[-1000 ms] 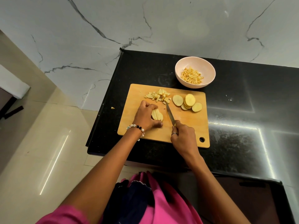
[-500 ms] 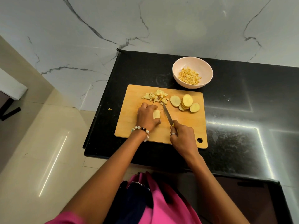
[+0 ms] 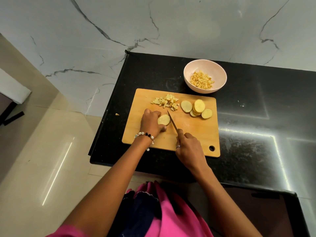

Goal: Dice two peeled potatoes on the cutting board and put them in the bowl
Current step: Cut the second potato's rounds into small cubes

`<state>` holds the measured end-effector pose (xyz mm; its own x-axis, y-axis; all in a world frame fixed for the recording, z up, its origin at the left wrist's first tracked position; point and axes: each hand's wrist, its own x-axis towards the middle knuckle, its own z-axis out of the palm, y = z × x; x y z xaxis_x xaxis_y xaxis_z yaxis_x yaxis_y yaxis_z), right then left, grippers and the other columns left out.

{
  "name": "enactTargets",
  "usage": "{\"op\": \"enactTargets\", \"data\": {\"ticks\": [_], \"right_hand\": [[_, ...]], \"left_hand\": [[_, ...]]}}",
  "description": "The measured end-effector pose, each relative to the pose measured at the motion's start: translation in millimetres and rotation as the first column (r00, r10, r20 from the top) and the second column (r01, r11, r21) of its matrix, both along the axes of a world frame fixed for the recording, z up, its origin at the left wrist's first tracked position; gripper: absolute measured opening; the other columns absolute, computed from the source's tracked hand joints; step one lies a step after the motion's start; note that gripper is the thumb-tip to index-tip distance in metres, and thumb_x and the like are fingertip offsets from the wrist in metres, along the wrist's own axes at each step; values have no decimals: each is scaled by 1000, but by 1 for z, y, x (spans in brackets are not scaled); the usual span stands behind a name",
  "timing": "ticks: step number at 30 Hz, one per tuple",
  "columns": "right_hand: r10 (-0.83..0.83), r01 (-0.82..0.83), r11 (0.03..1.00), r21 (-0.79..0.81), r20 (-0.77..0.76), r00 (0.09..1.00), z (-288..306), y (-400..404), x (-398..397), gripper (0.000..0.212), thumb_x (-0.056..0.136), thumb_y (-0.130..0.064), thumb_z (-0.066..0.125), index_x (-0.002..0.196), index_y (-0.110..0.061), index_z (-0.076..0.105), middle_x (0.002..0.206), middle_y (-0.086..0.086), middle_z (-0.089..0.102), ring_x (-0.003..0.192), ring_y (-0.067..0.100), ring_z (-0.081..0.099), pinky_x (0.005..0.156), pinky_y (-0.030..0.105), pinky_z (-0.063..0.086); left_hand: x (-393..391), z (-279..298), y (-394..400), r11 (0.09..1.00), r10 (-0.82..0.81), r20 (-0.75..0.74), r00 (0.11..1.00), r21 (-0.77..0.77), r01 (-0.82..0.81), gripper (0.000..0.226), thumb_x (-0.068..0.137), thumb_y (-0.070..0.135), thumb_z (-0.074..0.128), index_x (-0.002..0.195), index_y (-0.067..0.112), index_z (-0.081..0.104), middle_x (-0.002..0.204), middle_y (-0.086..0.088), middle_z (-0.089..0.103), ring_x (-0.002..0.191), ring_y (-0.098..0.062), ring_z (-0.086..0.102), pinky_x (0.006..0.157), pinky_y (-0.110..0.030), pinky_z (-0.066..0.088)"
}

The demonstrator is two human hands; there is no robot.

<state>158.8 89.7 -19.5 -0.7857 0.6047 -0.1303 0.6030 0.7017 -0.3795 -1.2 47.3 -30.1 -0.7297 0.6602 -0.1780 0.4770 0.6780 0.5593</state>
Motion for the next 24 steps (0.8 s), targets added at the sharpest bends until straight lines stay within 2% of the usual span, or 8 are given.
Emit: {"op": "enactTargets", "data": {"ticks": [3,7,12,15,20,24], "right_hand": [[-6,6,1000,-8,-2,1000,0,-4,-3,53,95,-14,40,146,-6,29,113,18,56,90,35,56,72,39,45],[-42,42,999,1,-36,998,1,-2,-1,51,95,-14,40,145,-7,32,110,18,57,89,35,56,70,38,43],[-40,38,999,-20,-85,996,6,-3,-6,48,98,-15,38,145,-6,33,108,18,58,91,34,55,70,36,40],[-38,36,999,-23,-75,996,7,-7,-7,50,97,-14,39,145,-6,32,110,18,57,92,34,55,71,36,40],[-47,46,999,-14,-50,998,6,-9,-7,50,98,-15,37,147,-6,30,112,18,57,95,33,54,68,31,31],[-44,43,999,-31,-33,998,6,-9,-6,50,98,-15,37,147,-6,30,113,17,56,95,33,55,71,34,38]], "left_hand": [[-3,0,-2,1000,3,21,1000,16,-3,68,66,23,85,127,13,58,120,-9,50,103,-24,58,94,-34,49],[-4,-1,-6,998,-27,35,999,54,25,67,68,23,84,129,15,57,119,-7,50,103,-23,56,94,-33,49],[-1,0,-5,994,-94,-32,995,53,96,68,74,28,79,136,24,50,110,-1,44,97,-17,51,86,-24,44],[-2,1,-3,992,-120,-71,990,32,123,62,75,29,78,132,22,54,110,-1,47,97,-17,51,83,-24,41],[-4,-1,-5,990,-127,-83,988,53,132,60,74,30,79,129,21,57,109,0,50,90,-14,50,80,-23,42],[-3,-5,-8,986,-106,-53,993,125,111,68,73,28,80,134,15,52,104,2,49,86,-11,47,83,-27,48]]}}
